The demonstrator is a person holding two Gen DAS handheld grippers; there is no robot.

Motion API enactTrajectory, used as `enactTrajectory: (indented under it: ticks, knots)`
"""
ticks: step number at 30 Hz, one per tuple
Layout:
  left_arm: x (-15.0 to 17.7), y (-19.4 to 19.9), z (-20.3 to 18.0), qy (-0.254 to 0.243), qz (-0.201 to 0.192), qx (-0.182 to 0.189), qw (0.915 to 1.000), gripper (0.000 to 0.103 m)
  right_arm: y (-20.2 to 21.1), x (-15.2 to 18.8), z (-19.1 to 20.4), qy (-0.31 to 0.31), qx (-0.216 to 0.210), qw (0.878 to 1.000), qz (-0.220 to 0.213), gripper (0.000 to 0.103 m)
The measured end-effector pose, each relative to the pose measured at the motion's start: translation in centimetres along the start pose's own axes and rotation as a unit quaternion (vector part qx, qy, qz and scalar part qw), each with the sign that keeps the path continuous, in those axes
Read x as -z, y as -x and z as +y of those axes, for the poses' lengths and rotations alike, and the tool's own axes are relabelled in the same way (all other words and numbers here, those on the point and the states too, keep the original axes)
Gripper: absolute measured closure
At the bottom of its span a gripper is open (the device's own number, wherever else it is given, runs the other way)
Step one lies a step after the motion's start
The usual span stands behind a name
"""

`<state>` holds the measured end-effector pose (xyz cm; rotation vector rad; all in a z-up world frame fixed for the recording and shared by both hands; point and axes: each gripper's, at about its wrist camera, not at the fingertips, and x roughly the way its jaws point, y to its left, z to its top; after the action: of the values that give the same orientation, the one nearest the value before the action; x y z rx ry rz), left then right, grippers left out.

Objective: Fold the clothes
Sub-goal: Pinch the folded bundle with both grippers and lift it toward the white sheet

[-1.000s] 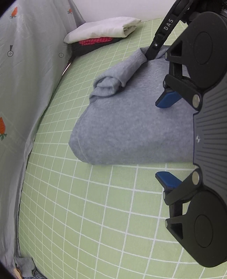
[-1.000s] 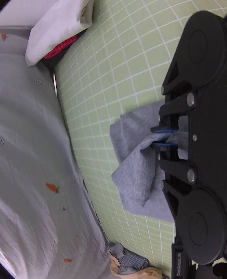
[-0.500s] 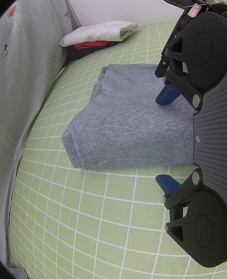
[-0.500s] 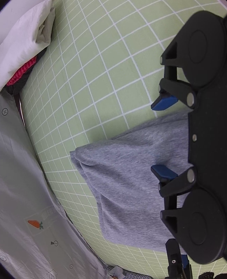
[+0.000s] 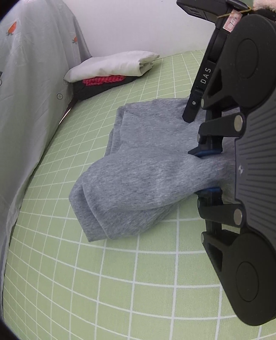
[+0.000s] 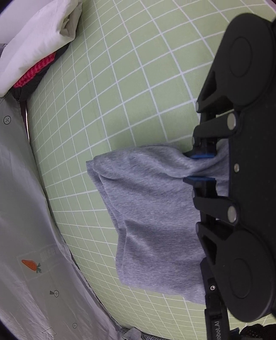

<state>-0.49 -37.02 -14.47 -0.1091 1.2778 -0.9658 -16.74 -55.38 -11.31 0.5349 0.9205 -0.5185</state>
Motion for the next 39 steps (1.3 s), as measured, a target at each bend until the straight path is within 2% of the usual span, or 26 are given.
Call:
enactTrajectory:
  ticks: [6, 10, 13, 18, 21, 25, 30, 34, 37, 39]
  knots:
    - [-0.2, -0.3, -4.2, -0.056, -0.009, 0.03, 0.9979, 0.079, 3.8, 0.0, 0.5, -0.023, -0.008, 0.999, -0.036, 0.088]
    - [0.1, -1.1, -8.6, -0.089, -0.018, 0.052, 0.9945, 0.079, 6.3, -0.2, -1.2, -0.038, -0.022, 0.997, -0.063, 0.088]
    - [0.3, -2.0, -12.2, -0.107, -0.03, 0.058, 0.9921, 0.079, 7.8, -1.0, -3.7, -0.046, -0.026, 0.995, -0.088, 0.088]
    - [0.4, -5.2, -19.8, -0.125, -0.069, 0.06, 0.9879, 0.079, 9.4, -4.0, -10.4, -0.054, -0.057, 0.99, -0.12, 0.088]
    - [-0.7, -7.7, -25.1, -0.121, -0.094, 0.065, 0.986, 0.079, 10.3, -7.4, -15.4, -0.038, -0.067, 0.988, -0.136, 0.088]
    - [-3.5, -10.7, -32.1, -0.129, -0.13, 0.082, 0.9797, 0.079, 11.8, -13.0, -21.1, -0.006, -0.07, 0.981, -0.182, 0.088]
    - [-9.3, -13.1, -40.9, -0.149, -0.182, 0.106, 0.9661, 0.079, 13.1, -20.5, -26.0, 0.003, -0.063, 0.969, -0.24, 0.088]
    - [-13.6, -15.7, -45.8, -0.182, -0.209, 0.108, 0.9547, 0.078, 14.2, -26.4, -30.0, 0.01, -0.057, 0.956, -0.286, 0.088]
    - [-16.8, -18.9, -47.5, -0.199, -0.225, 0.071, 0.9513, 0.067, 11.9, -30.4, -32.6, 0.0, -0.018, 0.953, -0.301, 0.085]
    - [-18.4, -21.0, -47.5, -0.204, -0.212, 0.022, 0.9554, 0.044, 9.2, -32.4, -33.9, -0.004, 0.015, 0.959, -0.284, 0.065]
